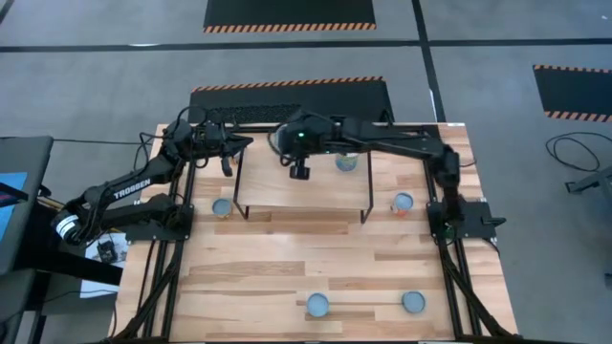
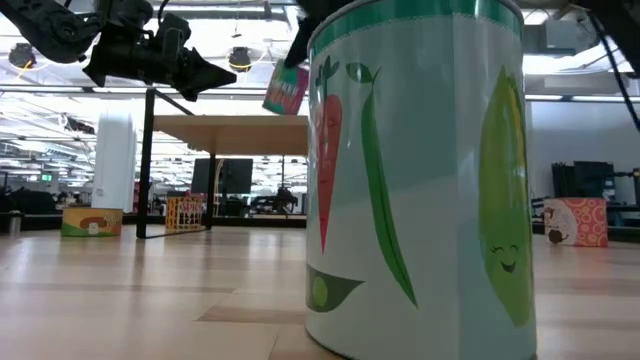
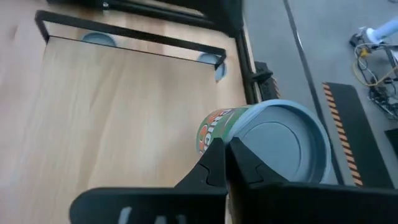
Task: Pick and place cans onto a shelf
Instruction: Put the top green can on the shelf
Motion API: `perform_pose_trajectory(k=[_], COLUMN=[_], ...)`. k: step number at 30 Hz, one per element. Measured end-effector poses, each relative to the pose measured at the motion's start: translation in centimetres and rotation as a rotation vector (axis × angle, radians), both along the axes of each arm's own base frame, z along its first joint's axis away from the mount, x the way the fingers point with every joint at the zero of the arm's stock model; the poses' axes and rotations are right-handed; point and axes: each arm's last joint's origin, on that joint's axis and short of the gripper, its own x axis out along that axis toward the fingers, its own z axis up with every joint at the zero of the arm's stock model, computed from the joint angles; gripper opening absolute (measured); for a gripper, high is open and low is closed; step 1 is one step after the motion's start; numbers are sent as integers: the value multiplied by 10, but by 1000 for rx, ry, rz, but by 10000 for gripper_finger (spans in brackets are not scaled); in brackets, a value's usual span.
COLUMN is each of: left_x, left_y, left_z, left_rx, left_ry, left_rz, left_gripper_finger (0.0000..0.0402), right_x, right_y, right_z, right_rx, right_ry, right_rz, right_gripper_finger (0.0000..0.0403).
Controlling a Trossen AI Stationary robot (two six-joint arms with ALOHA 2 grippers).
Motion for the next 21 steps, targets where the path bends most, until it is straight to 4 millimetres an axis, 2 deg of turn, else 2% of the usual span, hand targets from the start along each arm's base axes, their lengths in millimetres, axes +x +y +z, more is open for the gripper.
perform_pose_trajectory(k=[6, 9, 21], left_x=[-1, -2, -1], left_y=[2, 5, 4], left_z=[2, 3, 3], left_rx=[24, 8, 9], left_ry=[-14, -29, -30], left_rz=[84, 164, 156], left_gripper_finger=[0, 0, 0], right_x=[18, 24, 27], right_y=[-2, -4, -3], right_z=[-25, -30, -30], right_rx=[16, -1, 42], right_ry=[40, 30, -5], right_rz=[68, 79, 134], right_gripper_finger=[7, 8, 12])
